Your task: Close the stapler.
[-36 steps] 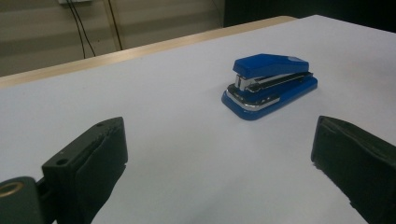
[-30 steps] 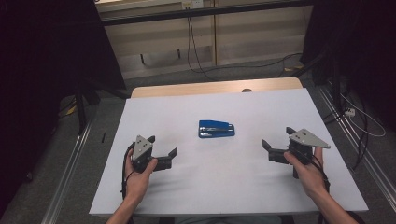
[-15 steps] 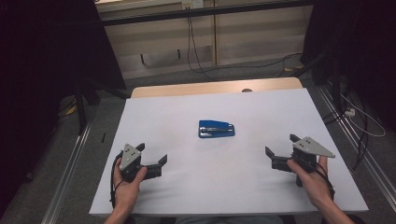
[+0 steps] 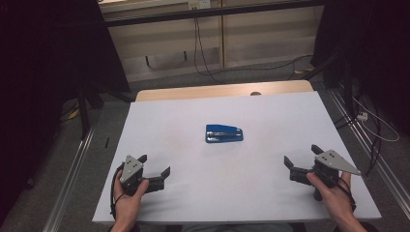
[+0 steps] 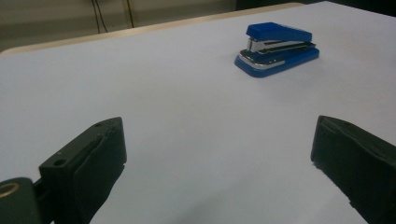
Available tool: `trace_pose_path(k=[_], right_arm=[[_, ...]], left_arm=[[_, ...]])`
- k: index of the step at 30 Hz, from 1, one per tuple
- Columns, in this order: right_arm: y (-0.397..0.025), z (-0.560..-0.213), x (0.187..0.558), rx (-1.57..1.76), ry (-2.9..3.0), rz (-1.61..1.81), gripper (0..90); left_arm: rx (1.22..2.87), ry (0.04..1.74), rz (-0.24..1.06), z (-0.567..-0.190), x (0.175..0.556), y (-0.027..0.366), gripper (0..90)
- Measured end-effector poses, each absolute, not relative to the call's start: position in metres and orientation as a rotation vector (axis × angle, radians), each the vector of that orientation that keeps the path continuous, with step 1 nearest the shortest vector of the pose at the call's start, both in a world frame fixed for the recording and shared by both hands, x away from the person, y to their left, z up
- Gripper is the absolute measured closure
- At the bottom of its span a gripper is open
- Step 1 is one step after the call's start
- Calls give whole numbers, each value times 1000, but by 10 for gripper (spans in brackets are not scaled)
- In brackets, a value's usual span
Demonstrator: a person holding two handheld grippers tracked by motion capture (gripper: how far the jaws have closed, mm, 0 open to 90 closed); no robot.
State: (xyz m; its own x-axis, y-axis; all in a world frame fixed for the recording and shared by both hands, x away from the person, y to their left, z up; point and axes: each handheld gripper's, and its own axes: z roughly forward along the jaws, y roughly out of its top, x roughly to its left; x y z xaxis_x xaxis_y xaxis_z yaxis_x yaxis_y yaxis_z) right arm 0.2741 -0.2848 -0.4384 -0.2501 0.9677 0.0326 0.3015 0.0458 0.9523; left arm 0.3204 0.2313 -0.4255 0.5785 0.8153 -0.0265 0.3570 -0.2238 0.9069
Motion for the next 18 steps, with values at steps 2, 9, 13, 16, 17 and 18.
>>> trace_pose_path(k=[2, 9, 13, 16, 17, 18], right_arm=[[-286, -438, 273, 1301, 1620, 1242, 0], [-285, -442, 281, 1315, 1575, 1280, 0], [-282, -444, 285, 1315, 1588, 1261, 0], [-281, -442, 287, 1285, 1586, 1249, 0], [-280, -442, 287, 1284, 1587, 1249, 0], [-280, -442, 287, 1286, 1591, 1252, 0]], left_arm=[[1818, 961, 573, -425, 319, 233, 35], [1810, 964, 587, -425, 318, 234, 35], [1804, 975, 617, -424, 320, 235, 35], [1816, 992, 613, -426, 323, 236, 34], [1819, 993, 607, -427, 324, 236, 34], [1809, 998, 603, -427, 324, 235, 34]])
